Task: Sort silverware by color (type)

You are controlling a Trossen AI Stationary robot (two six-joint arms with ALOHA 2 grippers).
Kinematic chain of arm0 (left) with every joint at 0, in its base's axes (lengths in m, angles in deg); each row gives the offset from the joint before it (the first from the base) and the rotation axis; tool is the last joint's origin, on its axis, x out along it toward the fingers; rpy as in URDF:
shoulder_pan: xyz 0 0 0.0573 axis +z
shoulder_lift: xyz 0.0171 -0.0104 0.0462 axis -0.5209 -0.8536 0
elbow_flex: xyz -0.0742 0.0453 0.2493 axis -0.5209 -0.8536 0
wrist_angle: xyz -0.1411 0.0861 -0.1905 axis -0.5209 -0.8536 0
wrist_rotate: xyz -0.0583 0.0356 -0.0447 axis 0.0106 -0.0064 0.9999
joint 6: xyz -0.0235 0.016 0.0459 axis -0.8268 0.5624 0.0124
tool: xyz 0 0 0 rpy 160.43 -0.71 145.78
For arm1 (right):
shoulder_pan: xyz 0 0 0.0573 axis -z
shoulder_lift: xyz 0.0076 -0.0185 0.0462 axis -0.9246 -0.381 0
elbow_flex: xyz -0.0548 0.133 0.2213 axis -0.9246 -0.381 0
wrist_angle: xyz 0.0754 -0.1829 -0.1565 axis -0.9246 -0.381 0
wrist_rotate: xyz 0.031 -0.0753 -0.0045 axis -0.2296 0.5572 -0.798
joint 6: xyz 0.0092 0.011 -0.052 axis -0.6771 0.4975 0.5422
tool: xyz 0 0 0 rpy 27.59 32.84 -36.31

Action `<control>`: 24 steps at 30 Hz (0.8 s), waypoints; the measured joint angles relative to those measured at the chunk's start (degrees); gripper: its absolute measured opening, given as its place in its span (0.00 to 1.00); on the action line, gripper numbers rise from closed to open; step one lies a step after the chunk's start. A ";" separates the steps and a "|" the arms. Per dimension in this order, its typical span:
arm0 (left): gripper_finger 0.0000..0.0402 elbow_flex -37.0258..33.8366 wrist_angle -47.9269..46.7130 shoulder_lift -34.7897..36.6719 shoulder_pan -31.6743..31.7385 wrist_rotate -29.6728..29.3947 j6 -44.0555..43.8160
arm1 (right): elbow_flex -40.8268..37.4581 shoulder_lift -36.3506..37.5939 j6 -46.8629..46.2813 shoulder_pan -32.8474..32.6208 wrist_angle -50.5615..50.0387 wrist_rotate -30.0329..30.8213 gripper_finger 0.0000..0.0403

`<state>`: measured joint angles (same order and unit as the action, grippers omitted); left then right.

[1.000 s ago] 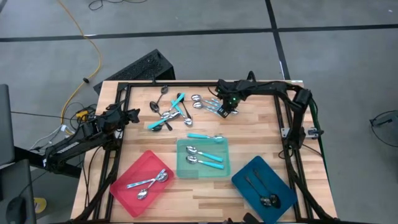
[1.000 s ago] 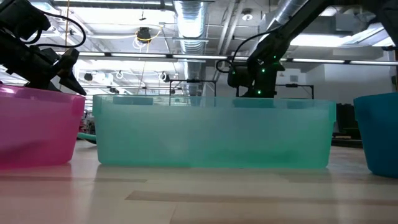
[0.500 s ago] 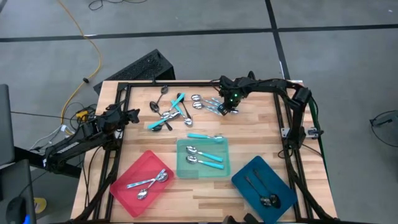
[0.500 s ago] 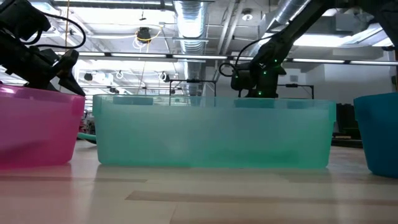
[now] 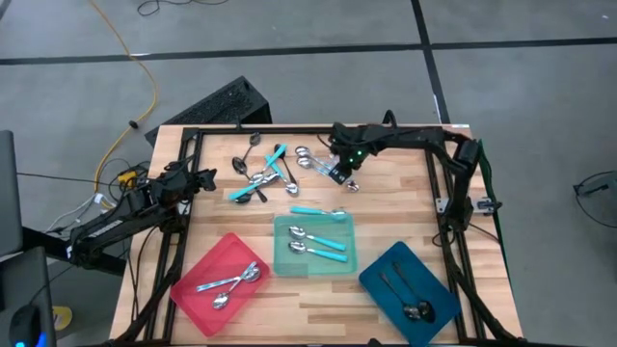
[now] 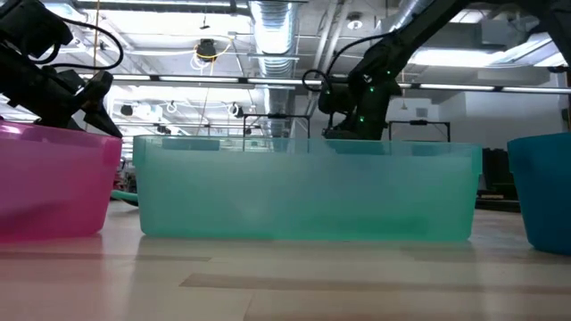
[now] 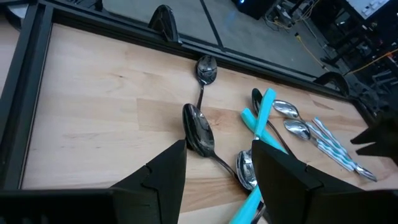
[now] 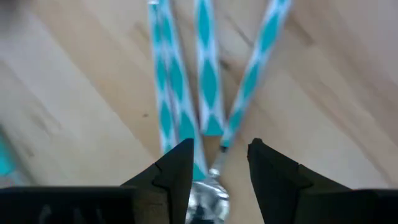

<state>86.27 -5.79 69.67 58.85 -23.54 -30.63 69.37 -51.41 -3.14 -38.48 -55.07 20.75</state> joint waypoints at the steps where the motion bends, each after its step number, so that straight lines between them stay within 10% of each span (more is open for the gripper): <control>1: 0.42 0.00 -0.02 0.00 0.00 0.02 0.00 | 0.30 0.00 -0.32 0.25 -0.11 0.78 0.43; 24: 0.42 0.00 0.00 0.00 -0.01 0.04 0.07 | -3.13 0.02 -2.44 -0.07 1.83 5.29 0.43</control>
<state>86.27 -5.79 69.67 58.84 -23.50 -30.57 66.24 -51.38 -5.58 -38.56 -53.24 26.04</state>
